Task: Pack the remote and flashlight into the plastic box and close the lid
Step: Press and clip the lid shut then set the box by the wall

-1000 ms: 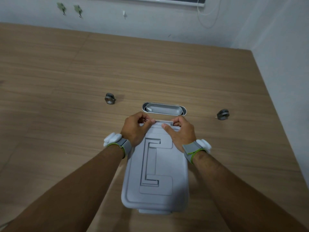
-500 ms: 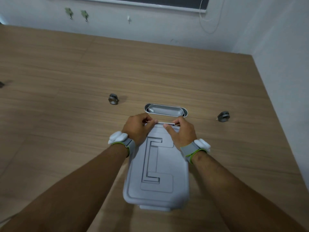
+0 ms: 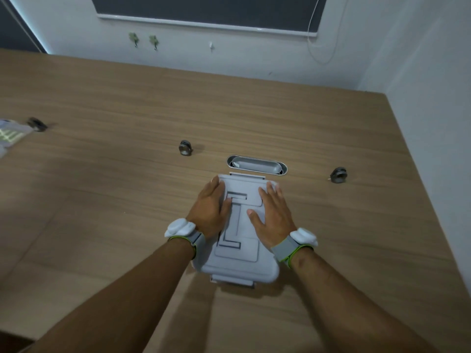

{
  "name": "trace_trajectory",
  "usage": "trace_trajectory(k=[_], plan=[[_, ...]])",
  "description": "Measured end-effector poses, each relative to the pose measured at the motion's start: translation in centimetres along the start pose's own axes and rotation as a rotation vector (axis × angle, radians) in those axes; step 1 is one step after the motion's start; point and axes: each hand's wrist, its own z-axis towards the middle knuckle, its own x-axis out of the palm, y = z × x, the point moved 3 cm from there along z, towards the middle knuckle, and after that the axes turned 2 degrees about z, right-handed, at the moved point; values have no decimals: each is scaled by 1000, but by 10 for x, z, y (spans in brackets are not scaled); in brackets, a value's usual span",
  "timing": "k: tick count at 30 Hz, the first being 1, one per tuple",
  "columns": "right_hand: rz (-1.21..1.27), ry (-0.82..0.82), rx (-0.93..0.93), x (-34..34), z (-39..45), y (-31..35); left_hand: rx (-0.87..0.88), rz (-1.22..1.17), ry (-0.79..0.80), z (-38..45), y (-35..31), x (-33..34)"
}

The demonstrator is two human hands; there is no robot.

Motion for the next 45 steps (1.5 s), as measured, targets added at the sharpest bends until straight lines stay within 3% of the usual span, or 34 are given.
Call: trace_trajectory(k=[9, 12, 17, 23, 28, 40, 45], plan=[[-11, 62, -30, 2, -37, 7, -110, -41, -28, -68, 2, 4], [14, 52, -21, 1, -41, 8, -204, -178, -68, -90, 2, 6], [56, 20, -6, 0, -43, 11, -534, -650, -163, -138, 9, 18], [54, 4, 3, 0, -43, 13, -956, -937, -197, -184, 12, 38], [51, 1, 7, -2, -43, 14, -989, -1074, -66, -188, -1, 46], [50, 7, -2, -5, -44, 15, -969, -1139, -165, -183, -15, 37], [52, -1, -1, -5, -44, 15, -898, -905, -172, -179, -11, 26]])
